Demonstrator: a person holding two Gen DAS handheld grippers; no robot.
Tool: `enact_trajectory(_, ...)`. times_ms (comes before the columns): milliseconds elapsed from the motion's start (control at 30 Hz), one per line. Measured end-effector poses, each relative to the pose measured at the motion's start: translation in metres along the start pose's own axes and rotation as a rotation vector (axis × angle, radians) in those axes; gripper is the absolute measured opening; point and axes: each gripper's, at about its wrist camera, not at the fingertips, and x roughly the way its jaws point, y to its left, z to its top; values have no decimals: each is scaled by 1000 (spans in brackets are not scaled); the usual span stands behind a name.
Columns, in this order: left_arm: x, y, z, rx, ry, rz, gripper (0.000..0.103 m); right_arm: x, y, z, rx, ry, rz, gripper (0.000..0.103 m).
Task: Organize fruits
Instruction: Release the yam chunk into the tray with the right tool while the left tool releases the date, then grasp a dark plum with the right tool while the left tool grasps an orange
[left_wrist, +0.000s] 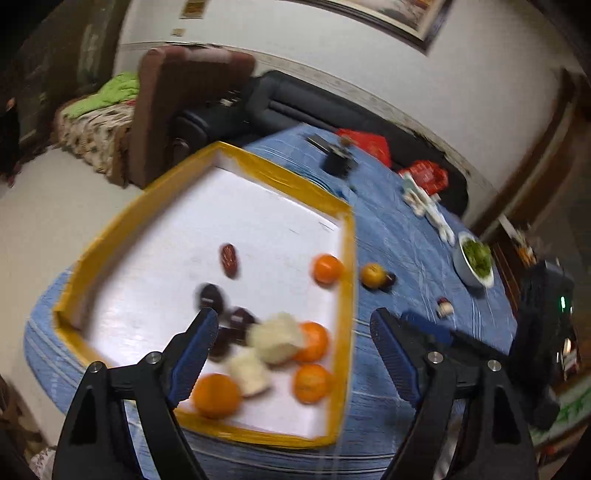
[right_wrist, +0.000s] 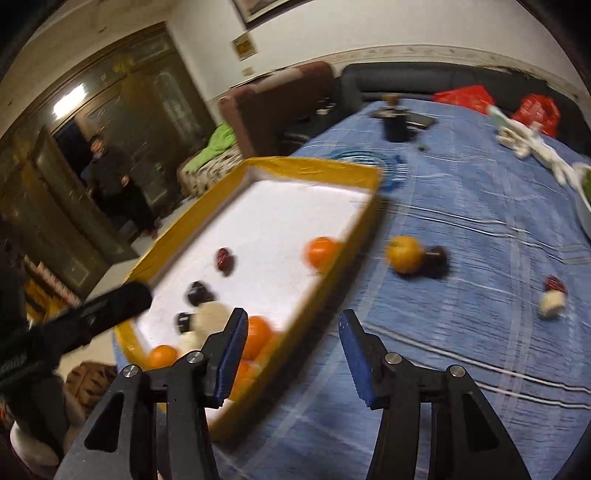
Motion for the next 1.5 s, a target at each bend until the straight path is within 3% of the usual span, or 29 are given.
enact_trajectory(233, 11, -10, -7, 22, 25, -10, 84, -20, -85, 10, 154, -23, -117, 58)
enact_trajectory(400, 21, -2, -8, 1, 51, -29, 84, -11, -112, 24, 191, -13, -180, 58)
enact_trajectory(667, 17, 8, -6, 19, 47, -43, 84, 31, -100, 54, 142, 8, -166, 57)
enact_trajectory(767, 18, 8, -7, 28, 50, -48, 84, 52, -87, 61, 48, 45, -168, 58)
enact_trajectory(800, 19, 8, -7, 27, 52, -51, 84, 59, -84, 61, 18, 56, -167, 61)
enact_trajectory(833, 20, 8, -8, 24, 55, -54, 84, 63, -82, 62, -2, 53, -145, 71)
enact_trajectory(933, 22, 8, -10, 20, 67, -62, 84, 75, -79, 59, -23, 112, -87, 78)
enact_trajectory(1000, 22, 6, -10, 22, 66, -64, 84, 72, -75, 55, -43, 123, -98, 77)
enact_trajectory(1133, 20, 1, -11, 33, 63, -68, 84, 47, -77, 40, -43, 128, -92, 65)
enact_trajectory(1333, 18, -10, -16, 55, 66, -80, 84, 13, -92, 3, -22, 178, -81, 64)
enact_trajectory(1500, 19, -28, -21, 100, 77, -82, 84, -5, -108, -11, 14, 123, -121, 64)
